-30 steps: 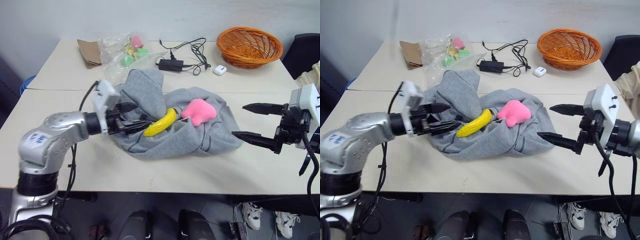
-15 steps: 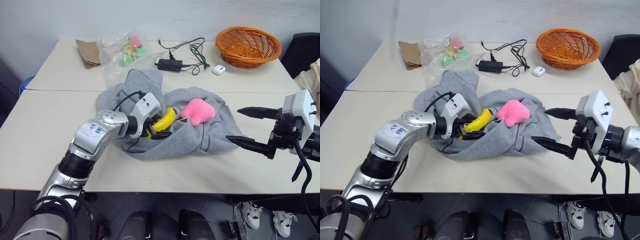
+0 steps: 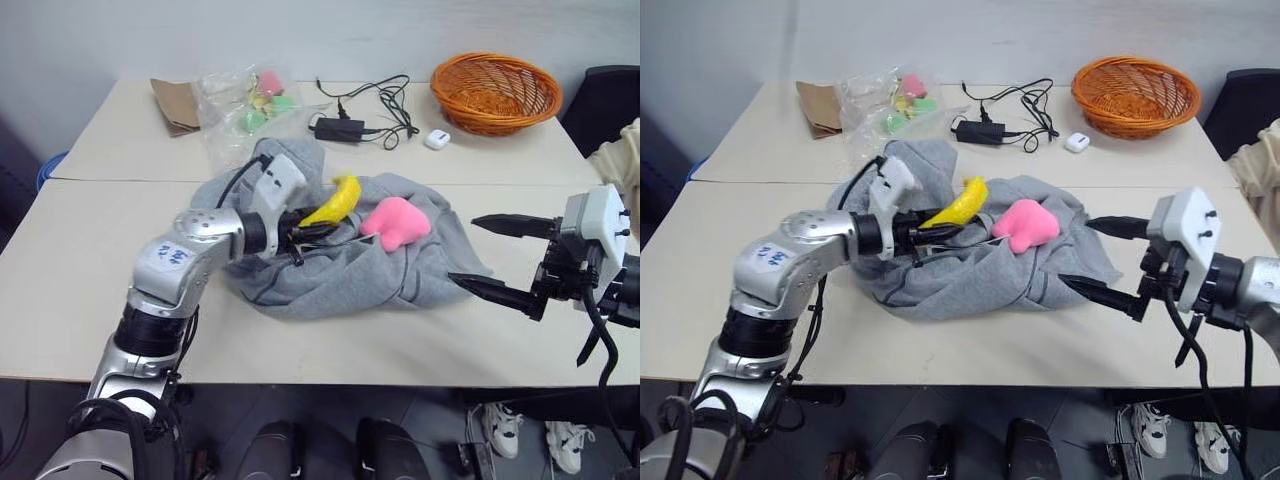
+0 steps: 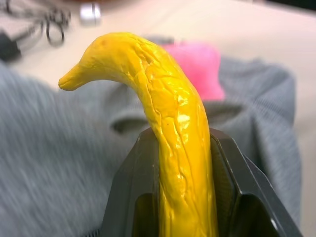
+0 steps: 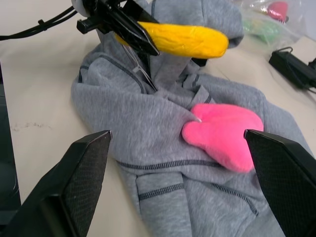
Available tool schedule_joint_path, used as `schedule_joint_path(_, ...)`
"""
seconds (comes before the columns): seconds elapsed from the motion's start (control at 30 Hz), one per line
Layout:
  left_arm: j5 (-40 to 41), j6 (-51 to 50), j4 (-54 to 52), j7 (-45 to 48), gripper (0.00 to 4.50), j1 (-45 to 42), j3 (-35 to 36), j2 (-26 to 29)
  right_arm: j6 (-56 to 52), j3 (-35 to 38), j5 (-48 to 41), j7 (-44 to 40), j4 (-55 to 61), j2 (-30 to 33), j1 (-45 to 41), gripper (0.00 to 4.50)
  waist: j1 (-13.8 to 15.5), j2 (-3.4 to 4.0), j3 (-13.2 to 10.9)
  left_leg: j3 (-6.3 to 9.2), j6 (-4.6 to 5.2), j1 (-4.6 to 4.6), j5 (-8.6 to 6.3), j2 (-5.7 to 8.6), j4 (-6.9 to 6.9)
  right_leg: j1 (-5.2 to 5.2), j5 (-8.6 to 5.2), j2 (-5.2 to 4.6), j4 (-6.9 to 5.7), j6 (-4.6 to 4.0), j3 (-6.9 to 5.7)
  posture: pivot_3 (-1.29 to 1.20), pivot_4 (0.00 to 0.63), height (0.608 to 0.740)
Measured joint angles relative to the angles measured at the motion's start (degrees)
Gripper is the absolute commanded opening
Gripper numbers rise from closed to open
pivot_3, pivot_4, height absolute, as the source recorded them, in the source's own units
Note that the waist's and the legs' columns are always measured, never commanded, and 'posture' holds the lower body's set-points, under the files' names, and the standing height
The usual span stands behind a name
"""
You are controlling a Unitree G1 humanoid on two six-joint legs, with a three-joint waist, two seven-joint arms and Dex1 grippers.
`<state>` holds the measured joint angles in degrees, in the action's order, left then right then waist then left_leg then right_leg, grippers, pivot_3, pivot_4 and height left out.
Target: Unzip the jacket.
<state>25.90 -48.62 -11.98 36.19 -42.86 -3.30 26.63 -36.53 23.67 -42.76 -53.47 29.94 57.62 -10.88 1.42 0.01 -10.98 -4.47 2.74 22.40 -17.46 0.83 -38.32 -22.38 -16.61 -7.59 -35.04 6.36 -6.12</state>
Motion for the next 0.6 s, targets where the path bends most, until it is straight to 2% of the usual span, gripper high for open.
schedule_joint_path(0.17, -0.6, -0.8, -2.3, -9.4, 0.91, 1.9, 9.8, -0.5, 1.6, -5.9, 0.8, -1.2, -3.3, -0.6, -5.4, 4.50, 0.0, -0.02, 0.0, 0.01, -0.01, -0.01, 0.01, 0.00, 0.01, 0.00, 0.00, 0.00, -0.01, 0.00, -0.01, 0.00, 0.150, 0.740)
schedule_joint_path(0.33, -7.5, -8.5, -6.1, -23.1, 0.91, 8.1, 19.2, 4.7, 2.6, -10.4, 0.6, -4.1, -4.3, -1.8, -9.9, 4.50, -0.1, -0.14, -0.1, 0.01, -0.02, 0.00, 0.01, -0.02, 0.06, -0.04, 0.00, 0.02, -0.01, 0.00, -0.01, 0.00, 0.150, 0.740)
schedule_joint_path(0.47, -10.5, -14.8, -9.3, -25.8, 0.91, 16.1, 24.7, 11.0, 2.6, -12.3, -0.9, -7.2, -4.5, -2.0, -12.2, 4.50, -0.1, -0.25, -0.1, 0.01, -0.05, 0.00, -0.02, -0.01, 0.07, -0.04, 0.00, -0.03, 0.03, 0.00, 0.01, 0.00, 0.150, 0.740)
schedule_joint_path(0.6, -12.3, -19.6, -7.0, -26.1, 0.91, 22.2, 28.2, 15.0, 2.9, -15.7, -0.8, -8.8, -5.4, -3.6, -14.9, 4.50, 0.3, -0.45, -0.1, 0.14, -0.12, 0.01, -0.06, -0.01, 0.04, -0.03, 0.00, -0.29, 0.01, -0.03, -0.01, 0.00, 0.150, 0.740)
